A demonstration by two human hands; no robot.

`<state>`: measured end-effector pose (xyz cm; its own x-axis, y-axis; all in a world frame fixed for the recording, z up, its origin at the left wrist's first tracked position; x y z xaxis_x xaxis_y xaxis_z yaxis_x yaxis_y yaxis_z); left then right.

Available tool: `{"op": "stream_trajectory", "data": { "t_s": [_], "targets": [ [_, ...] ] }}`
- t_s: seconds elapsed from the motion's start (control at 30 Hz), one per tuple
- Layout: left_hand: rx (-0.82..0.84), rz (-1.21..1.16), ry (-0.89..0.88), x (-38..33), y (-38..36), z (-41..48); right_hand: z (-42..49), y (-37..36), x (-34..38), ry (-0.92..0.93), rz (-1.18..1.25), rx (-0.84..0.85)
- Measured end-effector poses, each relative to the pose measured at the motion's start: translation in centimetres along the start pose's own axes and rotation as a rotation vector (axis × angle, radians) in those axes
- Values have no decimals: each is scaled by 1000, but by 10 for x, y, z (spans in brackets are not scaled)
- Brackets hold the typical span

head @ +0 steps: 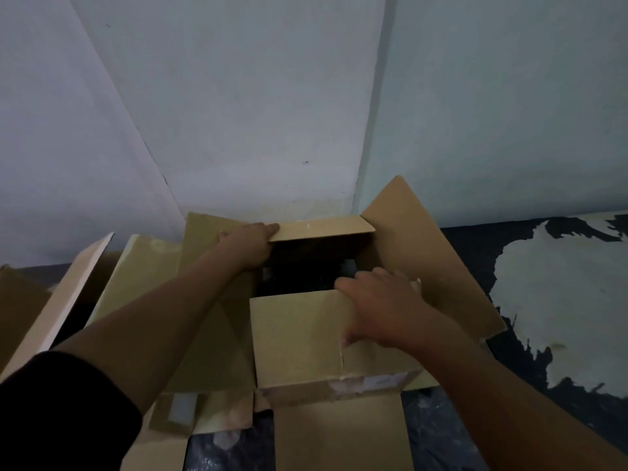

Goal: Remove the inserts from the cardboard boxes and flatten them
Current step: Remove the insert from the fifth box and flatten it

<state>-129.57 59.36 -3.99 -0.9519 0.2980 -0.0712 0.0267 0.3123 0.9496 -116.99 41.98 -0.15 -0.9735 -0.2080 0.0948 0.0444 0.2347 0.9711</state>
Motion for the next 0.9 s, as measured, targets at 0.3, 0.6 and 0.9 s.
{"op": "stream_trajectory", "data": {
  "t_s": [0.3,0.6,0.9],
  "targets": [
    [-113,-232,3,-33,47,-17,-58,37,-54,-97,11,-25],
    [-189,-300,157,-65,64,-54,-120,67,-121,-256,-204,-113],
    [-185,-549,260,-74,64,-93,-160,48,-157,-221,278,-108]
  ]
}}
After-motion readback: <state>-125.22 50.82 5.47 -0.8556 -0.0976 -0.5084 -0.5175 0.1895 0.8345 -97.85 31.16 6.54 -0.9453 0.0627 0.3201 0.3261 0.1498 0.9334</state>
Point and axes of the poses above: each hand's wrist, its own z-axis towards the middle knuckle, its own y-axis out of the back of the hand, x = y × z, the point moved 10 cm from there along z, towards the middle knuckle, and after that the axes turned 7 degrees about y, right-handed, at the moved point
